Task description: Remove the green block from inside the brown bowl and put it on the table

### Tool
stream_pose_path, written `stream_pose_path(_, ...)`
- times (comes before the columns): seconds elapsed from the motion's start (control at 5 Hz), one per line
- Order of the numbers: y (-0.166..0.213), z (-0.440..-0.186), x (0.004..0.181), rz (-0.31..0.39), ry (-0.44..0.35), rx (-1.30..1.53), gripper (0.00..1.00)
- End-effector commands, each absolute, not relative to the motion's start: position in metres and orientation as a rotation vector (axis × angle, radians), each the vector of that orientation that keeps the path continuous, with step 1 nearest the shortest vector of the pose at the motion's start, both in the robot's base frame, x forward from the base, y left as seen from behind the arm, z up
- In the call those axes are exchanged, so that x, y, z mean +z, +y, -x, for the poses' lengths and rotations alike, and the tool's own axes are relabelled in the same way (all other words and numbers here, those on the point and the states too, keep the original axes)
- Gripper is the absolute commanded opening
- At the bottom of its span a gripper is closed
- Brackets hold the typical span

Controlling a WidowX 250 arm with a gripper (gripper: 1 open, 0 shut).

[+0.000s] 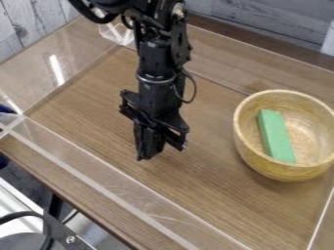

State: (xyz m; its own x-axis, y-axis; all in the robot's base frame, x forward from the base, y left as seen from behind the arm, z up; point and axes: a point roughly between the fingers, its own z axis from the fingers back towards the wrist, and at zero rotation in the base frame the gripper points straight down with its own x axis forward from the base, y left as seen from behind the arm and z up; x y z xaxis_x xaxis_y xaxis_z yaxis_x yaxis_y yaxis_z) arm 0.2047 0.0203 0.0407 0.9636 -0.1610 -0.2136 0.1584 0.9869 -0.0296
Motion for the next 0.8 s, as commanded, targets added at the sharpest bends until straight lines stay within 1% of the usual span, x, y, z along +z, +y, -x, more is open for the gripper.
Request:
stream_pose_path(0.0,0.016,-0.214,0.054,0.014,0.171,-0.160,0.00)
stream_pose_path(0.6,-0.005,-0.229,0.068,0.041,0.138,-0.164,0.00)
